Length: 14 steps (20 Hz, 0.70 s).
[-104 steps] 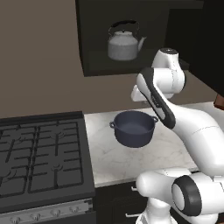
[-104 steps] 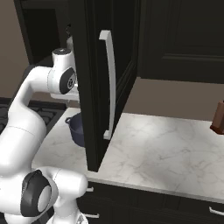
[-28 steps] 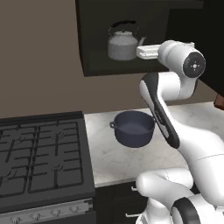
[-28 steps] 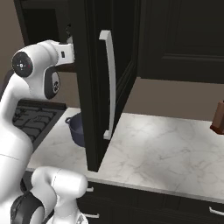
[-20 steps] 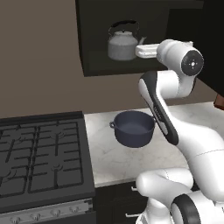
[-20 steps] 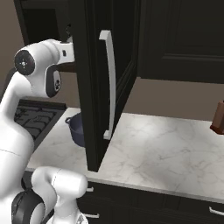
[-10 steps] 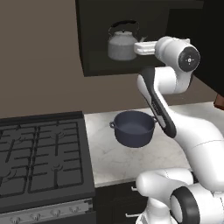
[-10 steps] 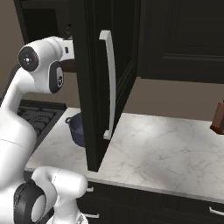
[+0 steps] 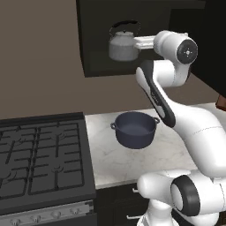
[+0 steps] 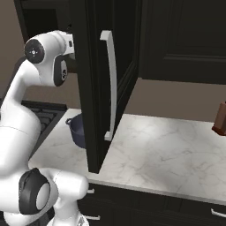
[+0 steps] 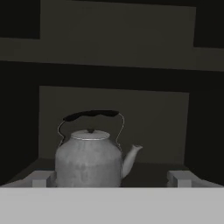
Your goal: Pick the kettle from the cabinet and place it on a stove burner. Then pick the pot from the counter and place it on another stove burner. Finally, turn both burners on.
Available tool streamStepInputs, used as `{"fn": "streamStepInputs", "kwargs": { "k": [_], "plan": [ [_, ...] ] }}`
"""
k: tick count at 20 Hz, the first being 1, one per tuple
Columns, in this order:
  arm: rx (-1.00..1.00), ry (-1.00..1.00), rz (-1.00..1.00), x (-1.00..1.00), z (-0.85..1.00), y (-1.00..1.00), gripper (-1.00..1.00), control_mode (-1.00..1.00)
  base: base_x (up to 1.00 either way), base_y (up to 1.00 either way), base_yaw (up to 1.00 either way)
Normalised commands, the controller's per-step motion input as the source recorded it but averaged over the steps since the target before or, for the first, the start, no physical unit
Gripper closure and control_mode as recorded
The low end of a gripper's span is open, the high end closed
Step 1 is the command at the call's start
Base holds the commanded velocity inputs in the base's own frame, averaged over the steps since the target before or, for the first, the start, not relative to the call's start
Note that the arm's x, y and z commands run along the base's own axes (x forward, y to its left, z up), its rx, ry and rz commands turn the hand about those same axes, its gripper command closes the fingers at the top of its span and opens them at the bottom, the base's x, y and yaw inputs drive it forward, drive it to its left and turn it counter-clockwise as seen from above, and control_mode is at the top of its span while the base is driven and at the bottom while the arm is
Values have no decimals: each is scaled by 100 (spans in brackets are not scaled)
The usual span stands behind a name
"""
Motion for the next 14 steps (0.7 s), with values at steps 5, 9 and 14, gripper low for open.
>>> {"fn": "streamStepInputs", "kwargs": {
  "k": [5, 9, 14],
  "plan": [
    [0, -1, 2, 26, 5, 0, -100, -100, 0, 0, 0],
    [0, -2, 2, 26, 1, -17, -100, -100, 0, 0, 0],
    [0, 0, 3, 30, 1, -17, -100, -100, 0, 0, 0]
  ]
}}
